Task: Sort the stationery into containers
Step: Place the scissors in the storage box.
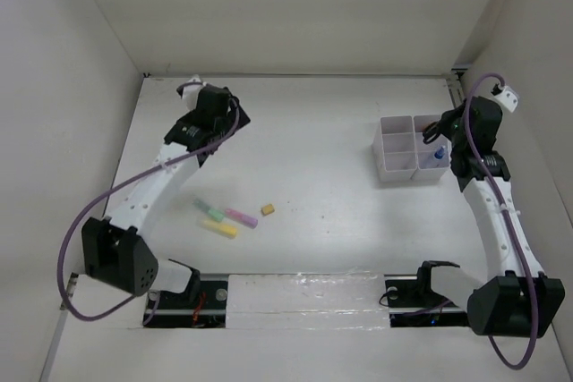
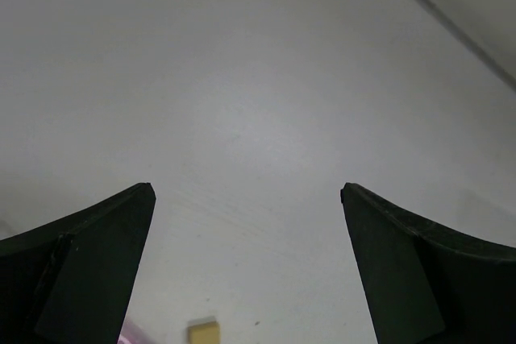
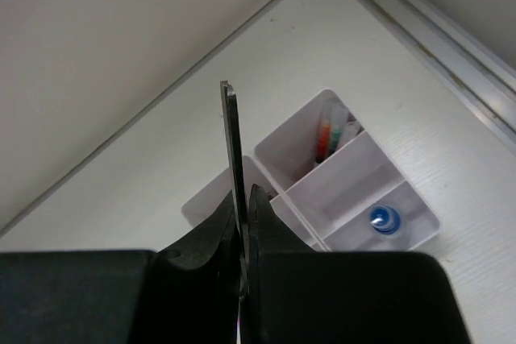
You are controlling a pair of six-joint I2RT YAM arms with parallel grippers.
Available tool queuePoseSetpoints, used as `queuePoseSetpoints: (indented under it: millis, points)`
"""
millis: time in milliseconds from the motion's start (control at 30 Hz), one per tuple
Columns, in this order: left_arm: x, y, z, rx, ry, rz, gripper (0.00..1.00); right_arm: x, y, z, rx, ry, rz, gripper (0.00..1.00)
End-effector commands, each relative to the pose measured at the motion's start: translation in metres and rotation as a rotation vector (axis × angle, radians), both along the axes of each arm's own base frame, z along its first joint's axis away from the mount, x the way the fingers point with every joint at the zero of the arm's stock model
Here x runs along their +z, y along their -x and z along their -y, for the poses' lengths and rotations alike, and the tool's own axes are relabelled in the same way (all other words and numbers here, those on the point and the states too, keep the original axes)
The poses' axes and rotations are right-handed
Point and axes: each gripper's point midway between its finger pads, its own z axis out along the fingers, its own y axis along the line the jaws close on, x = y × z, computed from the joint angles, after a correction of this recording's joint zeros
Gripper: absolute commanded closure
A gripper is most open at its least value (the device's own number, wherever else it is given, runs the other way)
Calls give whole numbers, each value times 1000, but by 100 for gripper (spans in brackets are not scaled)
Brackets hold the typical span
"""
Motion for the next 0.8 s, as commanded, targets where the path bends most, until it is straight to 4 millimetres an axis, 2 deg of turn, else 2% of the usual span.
queuePoseSetpoints:
  millis: [0, 33, 67, 100, 133, 167, 200, 233, 267, 300, 333, 367, 433, 500, 533, 567, 600, 633, 667, 700, 733, 767]
  points:
    - [46, -62, 1, 43, 87, 142, 0, 35, -17, -32, 153, -38, 105, 100]
    - [60, -83, -6, 74, 158, 187, 0, 39, -17, -37, 171, -41, 107, 100]
    - [56, -100, -18, 88, 219, 191, 0, 35, -19, -40, 178, -69, 101, 100]
    - [52, -112, -12, 18, 337, 177, 0, 40, -23, -43, 196, -70, 131, 100]
    - [30, -133, -50, 82, 392, 162, 0, 42, -23, -47, 216, -73, 140, 100]
    - [35, -151, -59, 89, 469, 223, 0, 50, -20, -45, 204, -69, 150, 100]
    - [28, -158, -67, 95, 497, 222, 0, 48, -20, -41, 184, -67, 129, 100]
    - [7, -168, -81, 149, 476, 195, 0, 42, -18, -43, 177, -68, 85, 100]
    - [9, -172, -87, 185, 455, 176, 0, 52, -19, -40, 170, -48, 88, 100]
    - [6, -174, -98, 216, 399, 164, 0, 48, -14, -39, 154, -58, 54, 100]
    - [-2, -174, -92, 228, 379, 127, 0, 46, -13, -39, 154, -59, 45, 100]
    - [-8, -166, -90, 237, 348, 76, 0, 51, -10, -37, 145, -55, 60, 100]
    - [1, -161, -90, 237, 309, 56, 0, 69, 2, -34, 127, -54, 119, 100]
    - [6, -148, -87, 216, 308, 19, 0, 78, 12, -21, 52, -34, 127, 100]
    - [11, -144, -80, 190, 309, 23, 0, 77, 15, -15, 22, -26, 114, 100]
    - [26, -136, -74, 160, 295, 49, 0, 68, 21, -3, -49, -7, 74, 100]
    - [29, -131, -68, 133, 279, 54, 0, 69, 25, 2, -88, -16, 70, 100]
    - [25, -123, -62, 117, 261, 37, 0, 69, 28, 6, -117, -27, 64, 100]
    - [24, -117, -58, 117, 233, 30, 0, 61, 33, 7, -133, -38, 30, 100]
    - [30, -110, -42, 71, 210, 32, 0, 59, 33, 11, -161, -39, 16, 100]
    - [23, -100, -35, 64, 194, -2, 0, 53, 30, 13, -176, -44, -9, 100]
    - [24, -95, -27, 51, 171, -7, 0, 45, 30, 15, -198, -48, -37, 100]
